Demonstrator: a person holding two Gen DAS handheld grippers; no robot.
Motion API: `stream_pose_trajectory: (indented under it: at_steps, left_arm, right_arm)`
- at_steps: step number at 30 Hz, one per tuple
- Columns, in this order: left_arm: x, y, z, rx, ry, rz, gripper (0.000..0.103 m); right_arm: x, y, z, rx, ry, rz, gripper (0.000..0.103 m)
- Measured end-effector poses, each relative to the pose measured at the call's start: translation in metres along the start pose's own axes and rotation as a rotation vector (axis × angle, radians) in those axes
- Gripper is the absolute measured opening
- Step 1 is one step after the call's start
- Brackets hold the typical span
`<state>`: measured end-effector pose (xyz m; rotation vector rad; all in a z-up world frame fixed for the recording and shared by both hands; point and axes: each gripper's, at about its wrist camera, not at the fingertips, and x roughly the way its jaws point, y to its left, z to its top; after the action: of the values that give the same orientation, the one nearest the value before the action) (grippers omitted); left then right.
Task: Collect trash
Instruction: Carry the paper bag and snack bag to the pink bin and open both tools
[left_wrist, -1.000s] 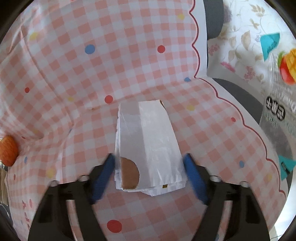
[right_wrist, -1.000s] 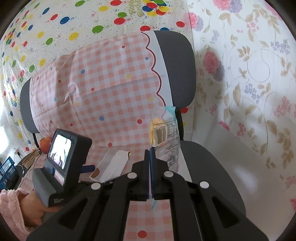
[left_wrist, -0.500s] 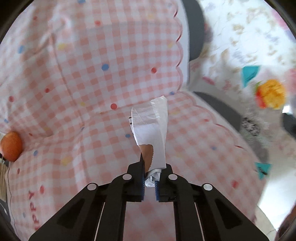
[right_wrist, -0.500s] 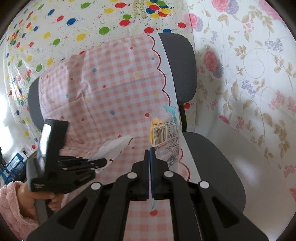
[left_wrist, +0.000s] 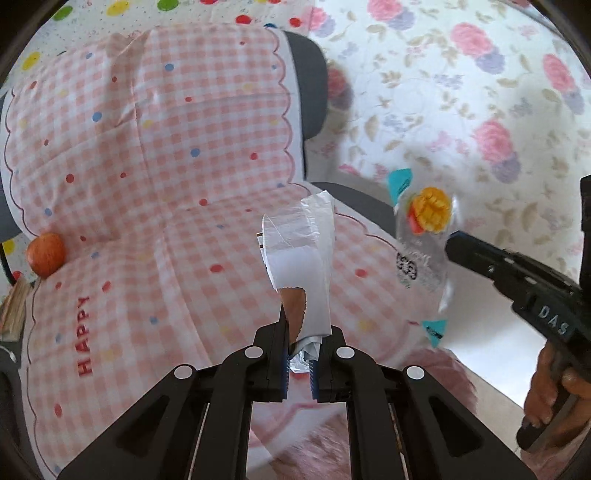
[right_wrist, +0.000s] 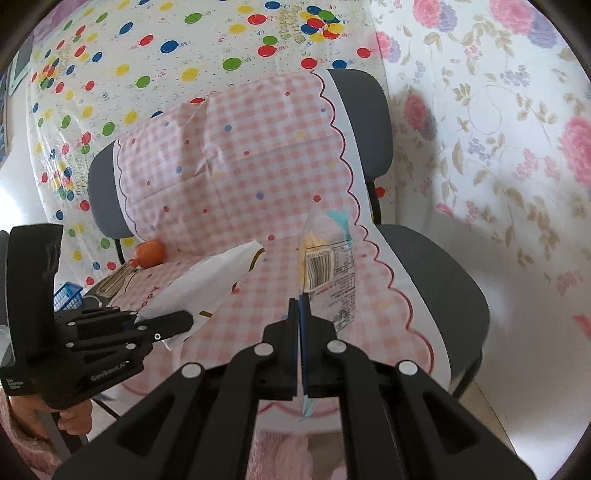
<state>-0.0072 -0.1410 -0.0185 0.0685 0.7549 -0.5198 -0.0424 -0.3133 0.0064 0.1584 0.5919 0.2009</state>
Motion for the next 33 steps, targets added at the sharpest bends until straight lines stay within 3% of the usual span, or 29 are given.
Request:
stream_pose_trajectory:
  at_steps: [6, 15, 25, 33]
  left_arm:
    - [-0.006, -0.022, -0.032, 0.040, 0.025, -0.046, 0.009]
    - [0.000, -0.071, -0.072, 0.123, 0.028, -0.168, 0.009]
    - [0.036, -0.128, -0.090, 0.192, 0.113, -0.261, 0.010]
    - [0.063, -0.157, -0.094, 0.242, 0.171, -0.287, 0.014]
  right_arm:
    - [-0.033, 0.011, -0.031, -0.006, -0.002, -0.055, 0.001]
    - [-0.069, -0.005, -0.089, 0.045, 0.038, -0.124, 0.001]
    - [-0.092, -0.046, -0.132, 0.125, 0.088, -0.189, 0.001]
    - [-0.092, -0.078, -0.151, 0.192, 0.104, -0.201, 0.001]
